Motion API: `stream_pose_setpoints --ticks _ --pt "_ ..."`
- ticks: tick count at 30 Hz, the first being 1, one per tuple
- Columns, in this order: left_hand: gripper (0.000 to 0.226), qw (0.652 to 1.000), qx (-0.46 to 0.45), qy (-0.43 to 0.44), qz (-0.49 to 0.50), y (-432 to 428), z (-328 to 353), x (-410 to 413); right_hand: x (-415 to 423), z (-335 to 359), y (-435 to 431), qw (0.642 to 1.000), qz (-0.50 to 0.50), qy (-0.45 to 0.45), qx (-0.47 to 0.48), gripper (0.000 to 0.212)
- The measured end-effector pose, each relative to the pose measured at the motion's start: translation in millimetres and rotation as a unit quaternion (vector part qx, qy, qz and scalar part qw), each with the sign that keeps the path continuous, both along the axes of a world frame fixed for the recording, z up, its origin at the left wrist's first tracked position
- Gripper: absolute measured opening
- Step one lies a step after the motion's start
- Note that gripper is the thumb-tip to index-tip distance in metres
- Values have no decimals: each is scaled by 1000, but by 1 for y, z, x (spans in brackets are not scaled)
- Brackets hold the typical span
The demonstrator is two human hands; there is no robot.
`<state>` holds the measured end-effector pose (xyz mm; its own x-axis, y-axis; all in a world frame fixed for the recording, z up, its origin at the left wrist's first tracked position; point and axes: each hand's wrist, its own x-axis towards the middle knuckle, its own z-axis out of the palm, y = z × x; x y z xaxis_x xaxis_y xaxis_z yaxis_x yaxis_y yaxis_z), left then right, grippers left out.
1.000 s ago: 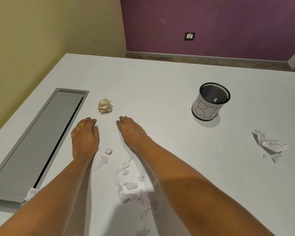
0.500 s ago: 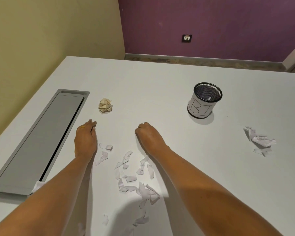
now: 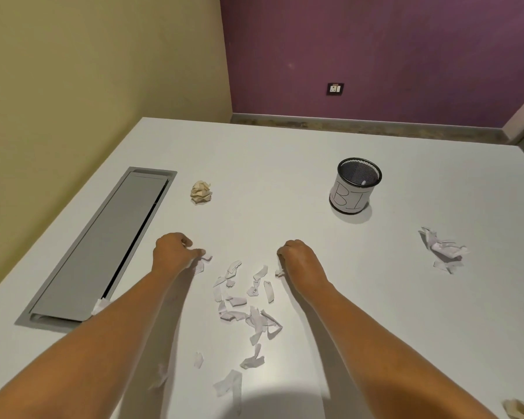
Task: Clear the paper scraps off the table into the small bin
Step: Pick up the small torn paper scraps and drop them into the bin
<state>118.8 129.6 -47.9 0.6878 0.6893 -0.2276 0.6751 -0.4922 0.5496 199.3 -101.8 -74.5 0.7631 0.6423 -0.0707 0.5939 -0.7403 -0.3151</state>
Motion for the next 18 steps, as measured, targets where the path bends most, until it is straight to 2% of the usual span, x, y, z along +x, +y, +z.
stream_pose_setpoints --ticks 4,9,13,16,18 --pt "25 1000 1 8 -4 -10 3 -2 -5 -4 -19 999 -36 2 20 15" --pt "6 1000 -1 -6 18 -16 3 -4 -13 1 -46 997 -51 1 62 27" --pt "5 999 -8 -13 36 -21 5 -3 -13 2 -57 995 -85 39 48 19" --pt "7 999 -1 -36 36 -30 12 6 -7 3 -56 983 -141 101 58 26" --pt "9 998 -2 -51 20 -39 21 18 -5 6 -55 983 -135 115 53 22"
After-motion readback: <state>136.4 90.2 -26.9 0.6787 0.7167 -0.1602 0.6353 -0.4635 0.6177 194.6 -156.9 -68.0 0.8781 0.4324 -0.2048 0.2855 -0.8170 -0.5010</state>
